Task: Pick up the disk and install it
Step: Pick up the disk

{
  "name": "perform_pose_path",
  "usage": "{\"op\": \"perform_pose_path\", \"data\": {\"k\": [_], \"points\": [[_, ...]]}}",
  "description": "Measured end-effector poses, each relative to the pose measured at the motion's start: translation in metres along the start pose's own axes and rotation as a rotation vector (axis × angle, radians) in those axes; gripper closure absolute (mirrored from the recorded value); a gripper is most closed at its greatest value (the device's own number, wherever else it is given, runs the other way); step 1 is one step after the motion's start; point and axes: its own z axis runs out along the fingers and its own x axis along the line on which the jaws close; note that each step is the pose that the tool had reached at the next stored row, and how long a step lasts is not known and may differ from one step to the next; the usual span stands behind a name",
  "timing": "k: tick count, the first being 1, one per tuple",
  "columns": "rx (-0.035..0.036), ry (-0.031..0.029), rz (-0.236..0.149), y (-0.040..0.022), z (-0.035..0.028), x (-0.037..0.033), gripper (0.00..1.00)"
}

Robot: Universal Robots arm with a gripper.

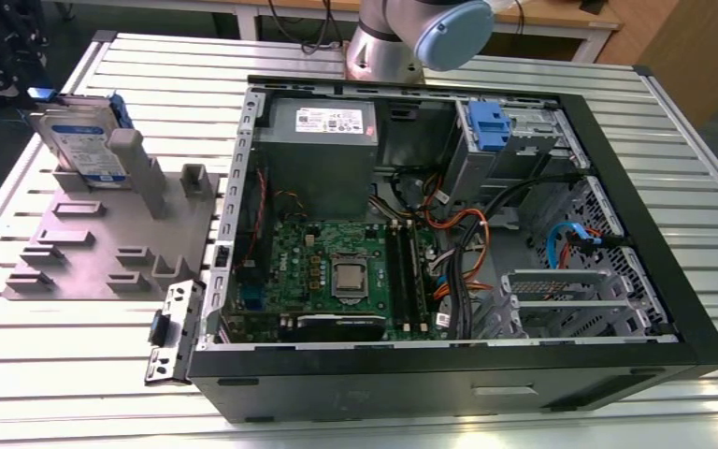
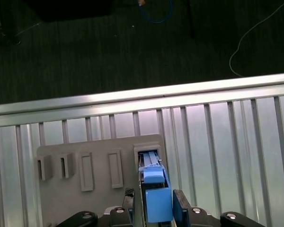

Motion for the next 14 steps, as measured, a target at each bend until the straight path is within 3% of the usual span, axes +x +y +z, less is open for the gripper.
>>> {"op": "perform_pose_path", "data": {"k": [5, 14], "points": [[0.0002, -0.0006, -0.002, 0.0005, 0.0029, -0.0053, 0.55], [-0.0002, -0.0003, -0.008, 0.0012, 0.0098, -0.0052, 0.55]]}}
